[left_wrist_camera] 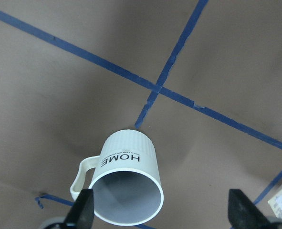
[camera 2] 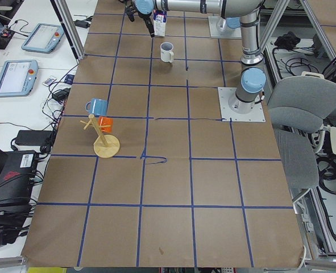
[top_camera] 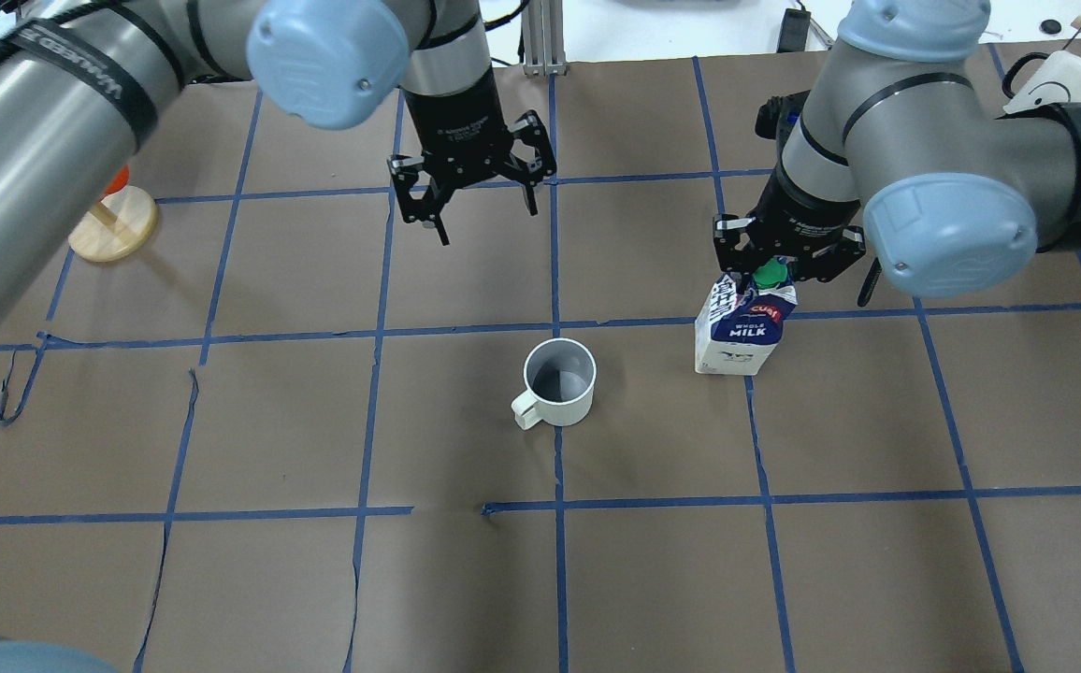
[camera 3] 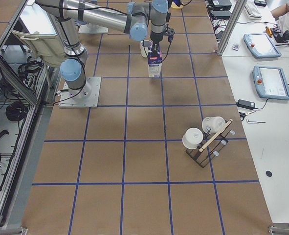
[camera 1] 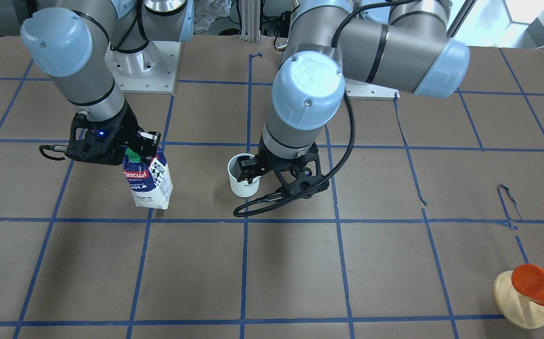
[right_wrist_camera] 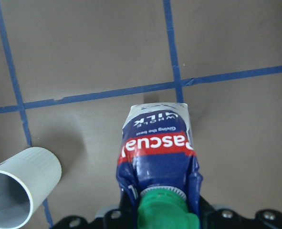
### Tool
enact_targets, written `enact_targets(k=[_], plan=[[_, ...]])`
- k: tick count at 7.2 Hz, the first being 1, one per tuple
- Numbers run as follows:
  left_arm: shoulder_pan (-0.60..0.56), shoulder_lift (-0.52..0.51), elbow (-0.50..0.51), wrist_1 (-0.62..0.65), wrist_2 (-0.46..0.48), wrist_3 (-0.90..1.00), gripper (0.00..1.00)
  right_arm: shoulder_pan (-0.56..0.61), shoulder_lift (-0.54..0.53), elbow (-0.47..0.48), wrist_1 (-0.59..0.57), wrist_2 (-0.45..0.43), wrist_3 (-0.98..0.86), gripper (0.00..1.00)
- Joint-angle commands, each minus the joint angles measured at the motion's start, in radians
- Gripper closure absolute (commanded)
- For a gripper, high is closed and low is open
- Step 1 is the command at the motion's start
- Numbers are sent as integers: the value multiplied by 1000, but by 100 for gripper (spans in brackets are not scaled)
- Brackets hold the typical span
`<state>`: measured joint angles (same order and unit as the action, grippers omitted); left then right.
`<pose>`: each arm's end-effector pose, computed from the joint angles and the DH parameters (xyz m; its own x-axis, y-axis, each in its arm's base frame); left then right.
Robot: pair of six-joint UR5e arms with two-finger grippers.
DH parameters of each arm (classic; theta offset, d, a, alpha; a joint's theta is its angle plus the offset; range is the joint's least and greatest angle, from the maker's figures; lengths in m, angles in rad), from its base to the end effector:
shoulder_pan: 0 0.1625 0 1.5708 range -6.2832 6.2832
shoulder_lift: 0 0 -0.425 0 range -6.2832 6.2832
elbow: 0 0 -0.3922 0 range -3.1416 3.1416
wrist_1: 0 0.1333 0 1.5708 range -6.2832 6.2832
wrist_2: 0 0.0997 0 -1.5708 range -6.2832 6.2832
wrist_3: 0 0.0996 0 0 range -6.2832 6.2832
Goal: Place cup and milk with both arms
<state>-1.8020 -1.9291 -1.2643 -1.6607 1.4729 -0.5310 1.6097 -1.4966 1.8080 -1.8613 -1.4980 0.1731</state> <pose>-0.2825 -0.5760 0.4280 -0.9529 -0.3029 0.0119 -0.2966 0.9396 0.1708 0.1600 -0.4966 0.3648 -0.9885 0.1354 -0.0680 0.1334 0.9905 0.0331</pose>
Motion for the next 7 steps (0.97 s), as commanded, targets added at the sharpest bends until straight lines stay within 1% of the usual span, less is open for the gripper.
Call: enact_targets(k=[1,2,3,4,5,6,7], plan=[[100,120,2,-77,113,234,0,90,39,-1,-56,21,102,80],[146,157,-12,-77,110,290,0,136,70,-1,-118,21,118,79],[161,192,-59,-67,112,328,3,157,76,-1,-122,21,120,79],[164,250,-142,-62,115,344,4,164,76,-1,-122,22,118,79],[165,307,-243,15,115,345,2,189,76,-2,-122,21,118,79],[174,338,-304,119,118,350,0,202,76,1,-121,22,120,79],[178,343,-308,130,116,353,0,205,76,4,-116,24,120,75]])
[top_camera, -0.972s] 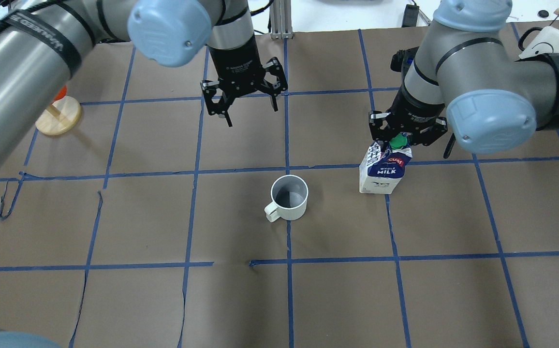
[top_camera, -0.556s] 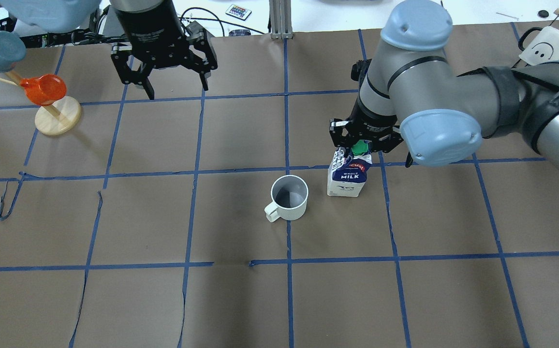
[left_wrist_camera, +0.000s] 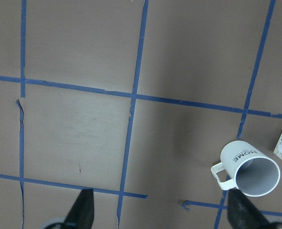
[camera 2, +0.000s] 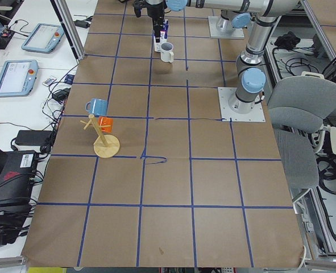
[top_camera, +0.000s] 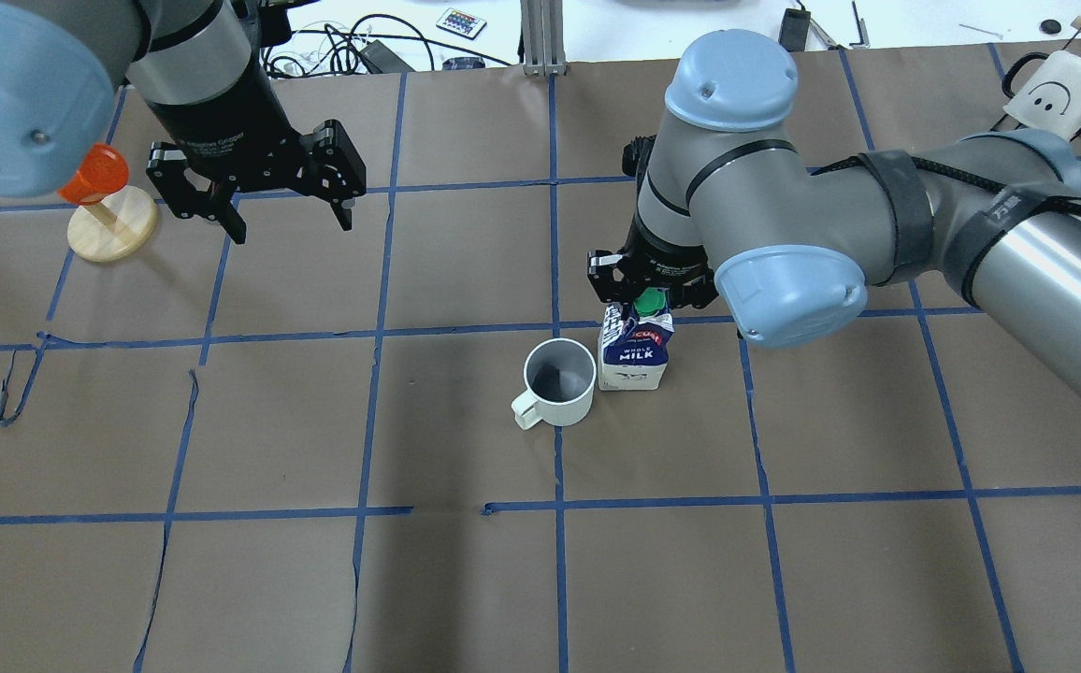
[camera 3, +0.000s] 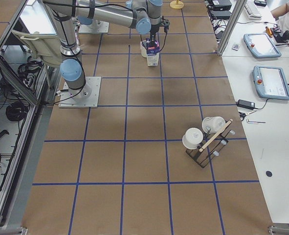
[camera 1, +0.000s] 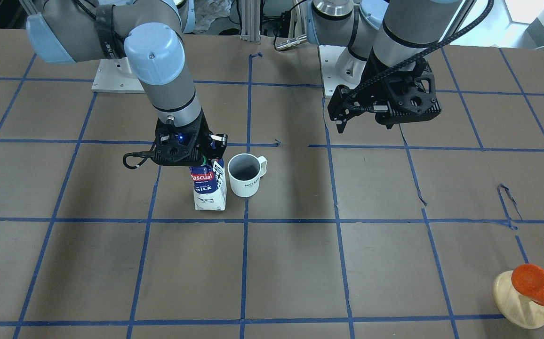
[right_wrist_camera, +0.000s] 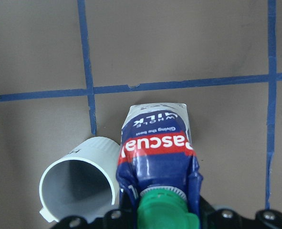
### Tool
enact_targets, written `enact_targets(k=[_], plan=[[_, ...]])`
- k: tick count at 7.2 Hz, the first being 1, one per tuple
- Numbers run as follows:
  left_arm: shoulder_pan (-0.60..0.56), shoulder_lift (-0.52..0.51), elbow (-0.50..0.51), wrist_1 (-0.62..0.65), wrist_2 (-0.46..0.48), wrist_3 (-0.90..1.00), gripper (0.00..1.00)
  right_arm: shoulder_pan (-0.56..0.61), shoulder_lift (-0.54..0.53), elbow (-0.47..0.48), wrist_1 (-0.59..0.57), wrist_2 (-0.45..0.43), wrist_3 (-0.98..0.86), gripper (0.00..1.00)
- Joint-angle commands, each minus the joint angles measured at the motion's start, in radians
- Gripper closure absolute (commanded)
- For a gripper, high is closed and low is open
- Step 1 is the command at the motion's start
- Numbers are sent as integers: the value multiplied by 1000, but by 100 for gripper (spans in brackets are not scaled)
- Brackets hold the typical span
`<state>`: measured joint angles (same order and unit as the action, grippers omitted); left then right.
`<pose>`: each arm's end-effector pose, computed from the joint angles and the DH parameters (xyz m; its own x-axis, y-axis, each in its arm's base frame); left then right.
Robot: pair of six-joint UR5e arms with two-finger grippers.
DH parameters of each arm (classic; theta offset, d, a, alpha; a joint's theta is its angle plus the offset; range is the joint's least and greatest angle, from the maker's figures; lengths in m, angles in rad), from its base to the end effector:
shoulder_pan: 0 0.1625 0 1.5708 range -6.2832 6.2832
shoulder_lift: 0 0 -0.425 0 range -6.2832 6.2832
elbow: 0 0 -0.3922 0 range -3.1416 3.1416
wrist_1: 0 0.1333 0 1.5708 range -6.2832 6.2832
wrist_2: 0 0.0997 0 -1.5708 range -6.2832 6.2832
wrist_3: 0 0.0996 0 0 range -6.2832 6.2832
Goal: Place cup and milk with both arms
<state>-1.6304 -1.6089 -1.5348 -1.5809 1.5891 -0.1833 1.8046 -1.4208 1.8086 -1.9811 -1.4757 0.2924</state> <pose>-0.1614 -0.4981 0.4856 -0.9922 -0.1232 -0.0202 -0.1234 0.9923 0.0087 0.2613 -0.4810 0.3375 -0.9936 0.0575 -0.0974 0.0572 0.9983 0.0058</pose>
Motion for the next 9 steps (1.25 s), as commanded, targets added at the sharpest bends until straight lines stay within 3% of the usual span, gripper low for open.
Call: enact_targets(k=[1,2,3,4,7,8,9], plan=[[24,23,-36,51,-3,7,0,13,0,3,4,2,-1,69],[50,24,-31,51,-9,74,0,19,5,5,7,26,13,58],[69,24,-21,51,-12,147,0,21,10,5,1,26,39,20],[73,24,-18,51,-14,156,0,19,11,3,2,17,37,0],[73,21,-21,51,-32,163,0,-14,-1,-26,1,6,21,0],[73,21,-21,51,-32,163,0,-24,-1,-81,22,-38,7,0],[73,23,-22,51,-31,163,0,-39,0,-133,115,-72,-78,0]])
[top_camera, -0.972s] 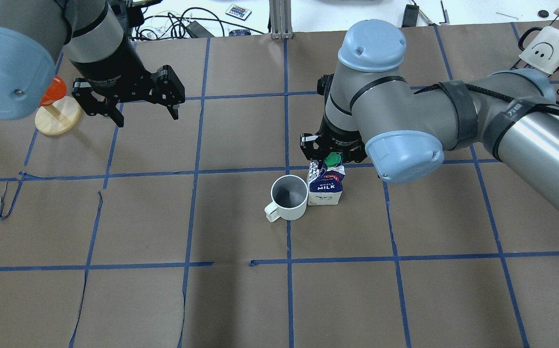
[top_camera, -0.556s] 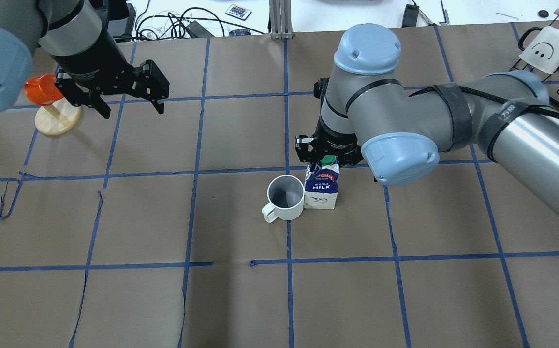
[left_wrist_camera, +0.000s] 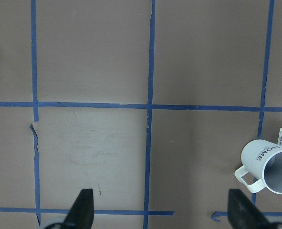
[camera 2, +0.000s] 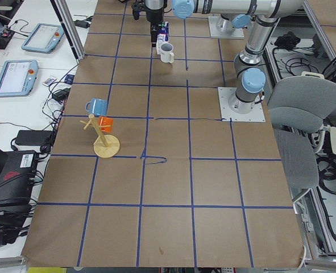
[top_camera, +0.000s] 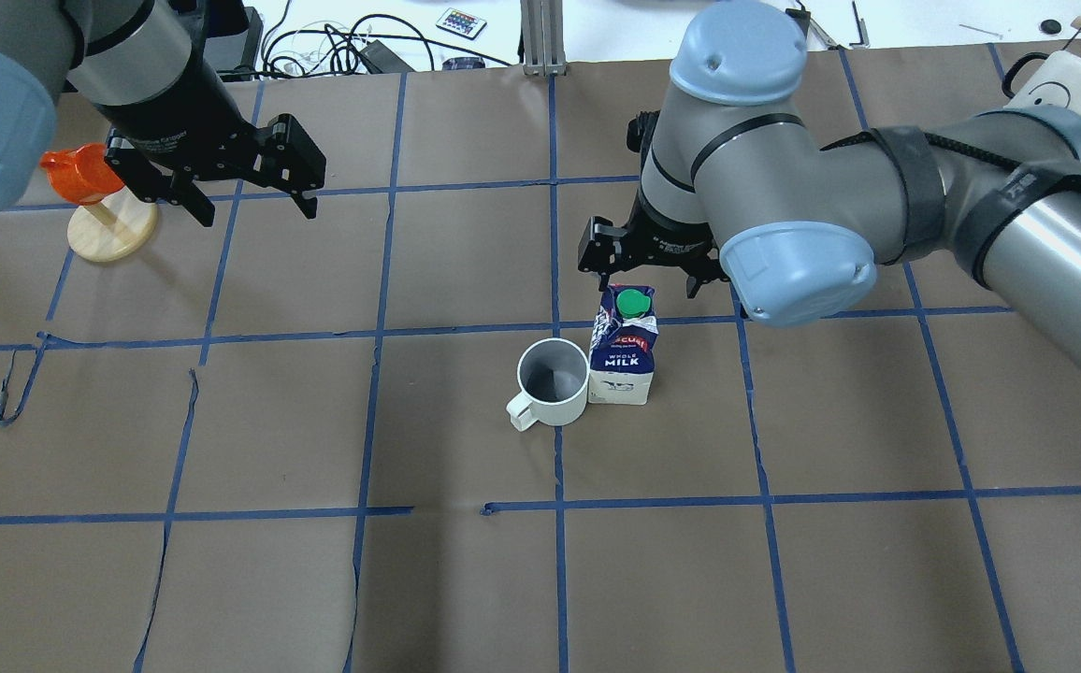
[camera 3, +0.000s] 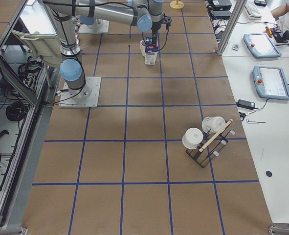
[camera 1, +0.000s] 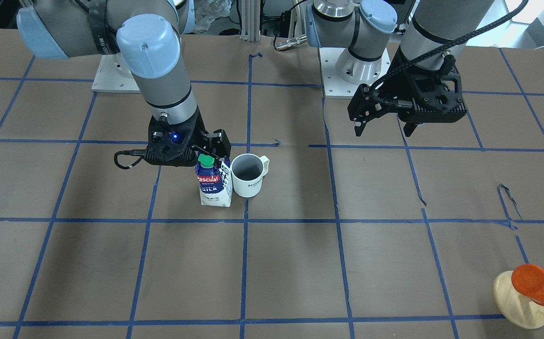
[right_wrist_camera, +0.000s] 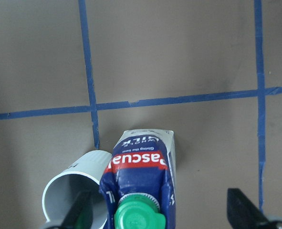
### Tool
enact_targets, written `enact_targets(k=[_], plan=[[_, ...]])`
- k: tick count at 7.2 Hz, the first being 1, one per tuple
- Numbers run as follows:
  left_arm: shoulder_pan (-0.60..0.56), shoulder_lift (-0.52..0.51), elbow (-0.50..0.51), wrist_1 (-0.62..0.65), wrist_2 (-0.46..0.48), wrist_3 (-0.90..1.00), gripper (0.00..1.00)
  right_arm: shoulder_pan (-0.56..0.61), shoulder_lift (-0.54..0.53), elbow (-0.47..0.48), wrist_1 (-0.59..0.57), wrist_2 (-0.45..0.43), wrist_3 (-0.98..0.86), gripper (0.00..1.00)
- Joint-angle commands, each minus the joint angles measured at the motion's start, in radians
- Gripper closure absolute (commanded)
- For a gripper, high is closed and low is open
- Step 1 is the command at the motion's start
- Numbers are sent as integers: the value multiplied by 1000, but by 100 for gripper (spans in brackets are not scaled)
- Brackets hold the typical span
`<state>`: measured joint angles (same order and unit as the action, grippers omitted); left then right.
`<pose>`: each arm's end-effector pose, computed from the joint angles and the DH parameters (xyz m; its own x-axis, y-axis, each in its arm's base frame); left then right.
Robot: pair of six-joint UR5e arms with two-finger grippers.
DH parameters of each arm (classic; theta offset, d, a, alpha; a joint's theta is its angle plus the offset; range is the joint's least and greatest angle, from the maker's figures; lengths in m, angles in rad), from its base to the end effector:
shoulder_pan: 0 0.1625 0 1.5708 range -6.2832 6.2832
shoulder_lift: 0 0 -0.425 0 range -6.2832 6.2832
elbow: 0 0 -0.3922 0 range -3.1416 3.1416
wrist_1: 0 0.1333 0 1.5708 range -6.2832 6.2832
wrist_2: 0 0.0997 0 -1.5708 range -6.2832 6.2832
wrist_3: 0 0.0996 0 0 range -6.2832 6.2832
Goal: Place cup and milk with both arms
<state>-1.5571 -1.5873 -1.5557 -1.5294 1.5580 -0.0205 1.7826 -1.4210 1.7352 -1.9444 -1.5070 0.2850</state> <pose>-0.1277 -0.5046 0.4914 -0.9993 -0.0337 0.0136 -0.0342 0.9986 -0.0397 0.2504 -0.5004 0.3682 -0.9945 0.0695 -0.0778 0.0727 0.9966 -0.0391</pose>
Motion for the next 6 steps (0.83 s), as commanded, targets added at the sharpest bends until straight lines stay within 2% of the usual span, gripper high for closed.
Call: enact_targets(k=[1,4,6], plan=[[0,1,-4,0,1,1,0,-60,-10,-86,117,-32,-93,0],[-1,3,-6,0,1,-1,0,-260,-108,-94,232,-67,-174,0],[-1,3,-4,0,1,-1,0,-289,-154,-89,251,-220,-175,0]])
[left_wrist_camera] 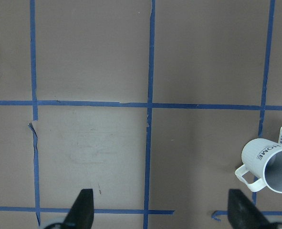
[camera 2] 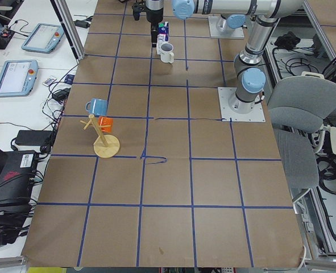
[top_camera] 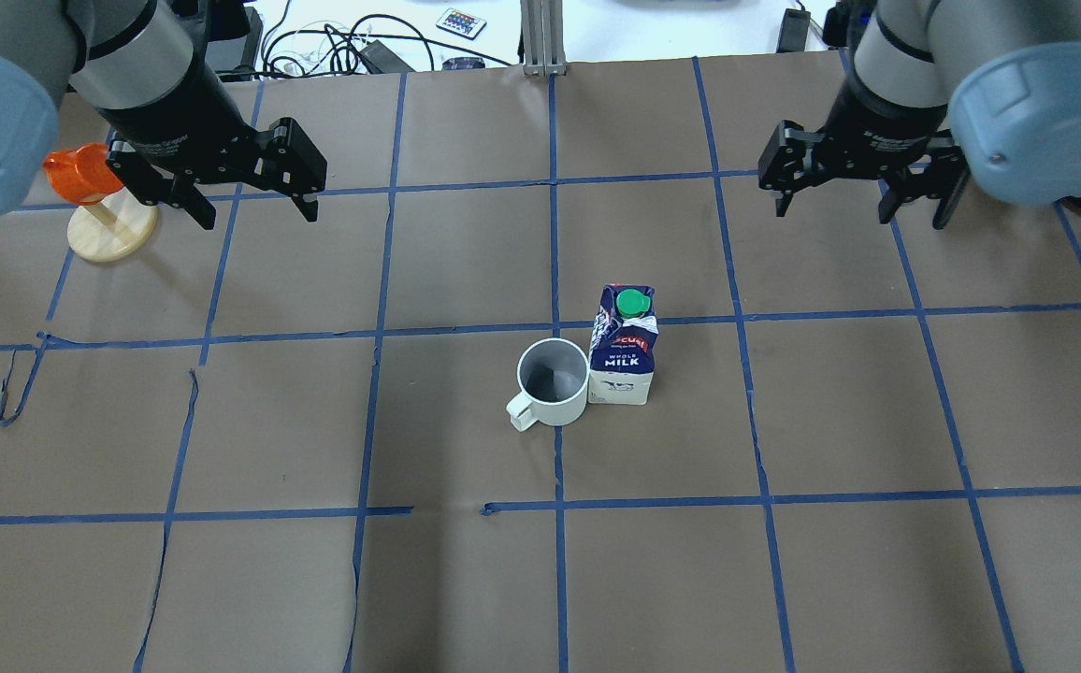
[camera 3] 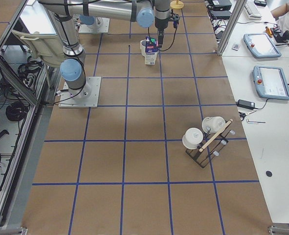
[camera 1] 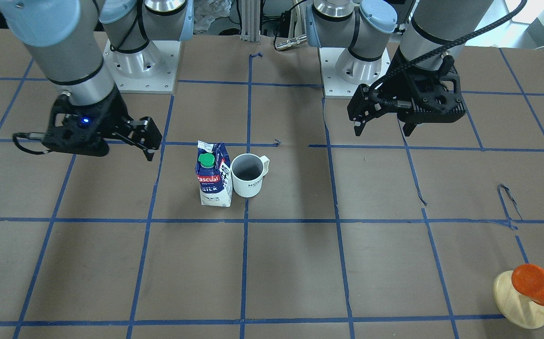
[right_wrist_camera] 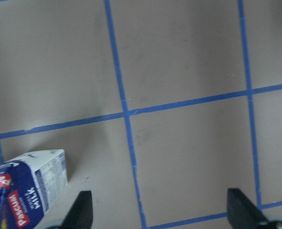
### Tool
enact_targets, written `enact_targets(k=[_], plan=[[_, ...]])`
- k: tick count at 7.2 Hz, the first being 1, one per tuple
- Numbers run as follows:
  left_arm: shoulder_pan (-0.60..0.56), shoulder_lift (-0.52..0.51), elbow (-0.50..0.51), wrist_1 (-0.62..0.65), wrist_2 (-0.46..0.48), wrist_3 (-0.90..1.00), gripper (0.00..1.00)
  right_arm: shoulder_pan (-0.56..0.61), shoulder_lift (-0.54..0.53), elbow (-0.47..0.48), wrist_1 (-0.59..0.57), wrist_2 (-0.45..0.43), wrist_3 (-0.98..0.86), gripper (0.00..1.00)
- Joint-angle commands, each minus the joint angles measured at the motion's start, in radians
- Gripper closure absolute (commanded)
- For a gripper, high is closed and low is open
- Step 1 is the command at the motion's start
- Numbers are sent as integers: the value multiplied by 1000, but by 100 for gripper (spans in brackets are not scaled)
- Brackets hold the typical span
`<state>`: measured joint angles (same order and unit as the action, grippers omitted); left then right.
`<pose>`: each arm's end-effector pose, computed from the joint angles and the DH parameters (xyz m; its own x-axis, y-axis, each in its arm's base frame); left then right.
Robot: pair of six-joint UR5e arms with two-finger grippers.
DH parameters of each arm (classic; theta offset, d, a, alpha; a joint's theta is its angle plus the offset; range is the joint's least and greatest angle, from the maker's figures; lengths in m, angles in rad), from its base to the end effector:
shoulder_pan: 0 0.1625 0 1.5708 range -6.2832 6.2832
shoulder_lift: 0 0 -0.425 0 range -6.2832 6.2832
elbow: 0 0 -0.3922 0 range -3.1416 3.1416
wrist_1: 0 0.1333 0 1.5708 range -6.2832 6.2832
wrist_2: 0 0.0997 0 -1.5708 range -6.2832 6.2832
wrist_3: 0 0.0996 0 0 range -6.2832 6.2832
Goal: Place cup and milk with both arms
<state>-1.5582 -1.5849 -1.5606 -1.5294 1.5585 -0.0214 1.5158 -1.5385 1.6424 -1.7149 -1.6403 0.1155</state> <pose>-0.1282 -0.5032 0.4901 -0.9994 -0.0335 0.0131 -0.0340 0.9987 -0.0372 0.0983 -0.5136 0.4513 -0.9830 0.1722 0.0643 0.1693 0.9844 -0.0479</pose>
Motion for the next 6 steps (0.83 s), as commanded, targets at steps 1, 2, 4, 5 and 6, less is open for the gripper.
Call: enact_targets(k=[1,2,4,5,6], plan=[[0,0,1,0,2,0,0,-22,-58,-7,78,-84,-5,0],[0,0,2,0,2,0,0,-11,-93,-6,86,-64,-2,0],[0,0,2,-2,2,0,0,38,-121,-7,84,62,1,0],[0,2,2,-2,2,0,0,56,-121,-12,84,68,1,0],[0,2,2,-2,2,0,0,61,-130,-10,86,68,0,0]])
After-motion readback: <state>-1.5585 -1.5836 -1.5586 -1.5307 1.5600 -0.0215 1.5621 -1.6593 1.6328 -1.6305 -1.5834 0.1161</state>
